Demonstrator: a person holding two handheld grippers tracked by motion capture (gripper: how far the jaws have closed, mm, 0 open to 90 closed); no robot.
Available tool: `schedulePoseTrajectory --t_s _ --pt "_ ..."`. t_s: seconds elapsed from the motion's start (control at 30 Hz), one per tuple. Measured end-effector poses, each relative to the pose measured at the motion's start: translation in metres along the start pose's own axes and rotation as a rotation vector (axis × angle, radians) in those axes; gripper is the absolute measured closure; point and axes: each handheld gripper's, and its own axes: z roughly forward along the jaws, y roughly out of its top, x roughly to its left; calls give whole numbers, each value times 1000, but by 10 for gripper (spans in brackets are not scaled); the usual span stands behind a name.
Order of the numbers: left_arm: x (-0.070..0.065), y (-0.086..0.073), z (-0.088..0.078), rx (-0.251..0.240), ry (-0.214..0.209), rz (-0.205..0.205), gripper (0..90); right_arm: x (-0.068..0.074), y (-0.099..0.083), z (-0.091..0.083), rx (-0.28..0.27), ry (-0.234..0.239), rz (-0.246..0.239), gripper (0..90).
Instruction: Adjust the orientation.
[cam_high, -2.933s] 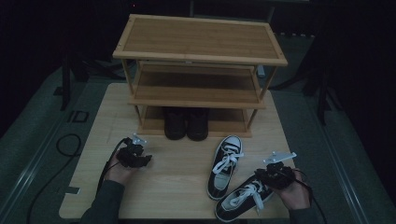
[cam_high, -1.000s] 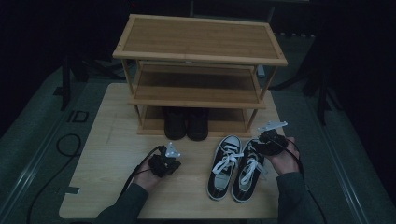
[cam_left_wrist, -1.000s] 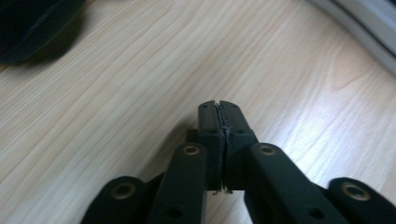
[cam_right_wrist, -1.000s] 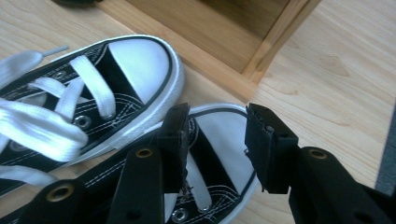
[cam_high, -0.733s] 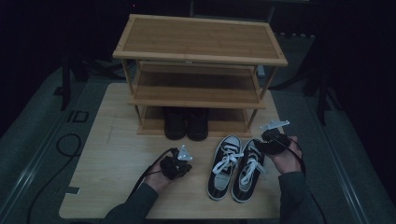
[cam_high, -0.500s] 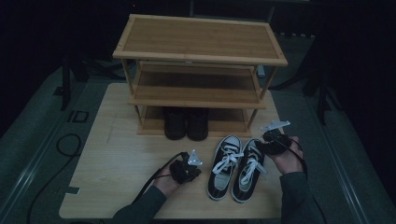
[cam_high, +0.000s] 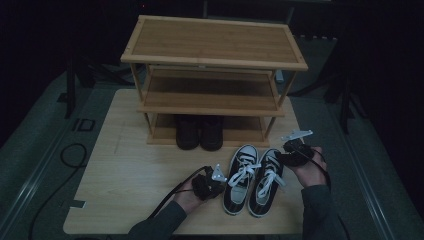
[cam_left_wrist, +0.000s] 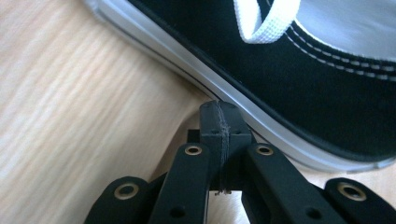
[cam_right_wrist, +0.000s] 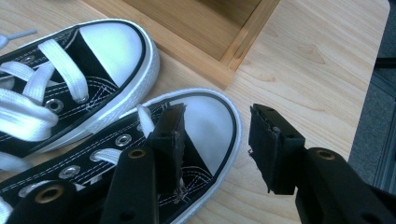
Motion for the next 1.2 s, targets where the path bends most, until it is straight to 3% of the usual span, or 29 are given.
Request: schedulePoseTrajectory --t_s 0.13,0.43,0.63,0.77,0.87,1.2 --pt "-7 5 3 8 8 24 900 -1 0 0 -3 -4 0 552" --pt "-11 7 4 11 -6 35 900 1 1 2 4 -9 -7 551" --pt "-27 16 13 6 -58 86 900 1 3 2 8 -15 -15 551" --pt "-43 30 24 13 -90 133 900 0 3 0 4 -17 -11 551" --pt "-52 38 31 18 -99 164 900 -1 2 -1 4 -17 -12 550" --pt "-73 60 50 16 -115 205 900 -3 0 -1 12 -15 -13 550"
